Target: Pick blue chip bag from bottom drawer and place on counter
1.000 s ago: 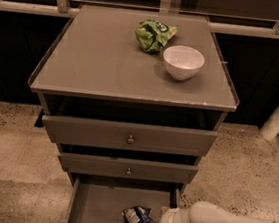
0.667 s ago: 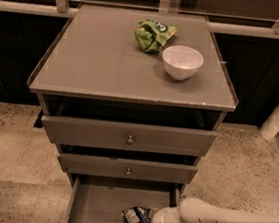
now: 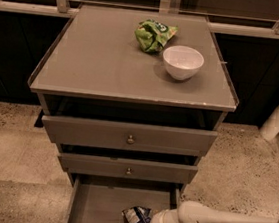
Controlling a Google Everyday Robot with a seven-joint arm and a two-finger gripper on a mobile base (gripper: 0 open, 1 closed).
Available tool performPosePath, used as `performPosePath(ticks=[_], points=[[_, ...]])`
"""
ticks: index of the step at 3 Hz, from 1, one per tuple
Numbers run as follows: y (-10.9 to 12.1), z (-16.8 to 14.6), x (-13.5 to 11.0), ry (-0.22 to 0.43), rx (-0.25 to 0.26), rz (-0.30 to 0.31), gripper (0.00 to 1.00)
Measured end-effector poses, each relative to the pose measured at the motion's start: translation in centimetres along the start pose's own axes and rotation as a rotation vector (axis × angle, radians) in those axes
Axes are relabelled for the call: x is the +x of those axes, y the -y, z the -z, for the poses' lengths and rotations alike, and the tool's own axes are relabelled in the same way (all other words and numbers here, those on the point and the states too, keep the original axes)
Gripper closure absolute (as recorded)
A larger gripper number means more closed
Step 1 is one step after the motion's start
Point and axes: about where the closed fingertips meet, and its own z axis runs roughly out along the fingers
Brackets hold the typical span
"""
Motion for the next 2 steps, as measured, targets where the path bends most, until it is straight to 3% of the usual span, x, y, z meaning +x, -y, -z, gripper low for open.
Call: performPosePath(ticks=[2], points=[[2.9, -4.9, -0.5, 0.082, -0.030, -0.072, 0.00]])
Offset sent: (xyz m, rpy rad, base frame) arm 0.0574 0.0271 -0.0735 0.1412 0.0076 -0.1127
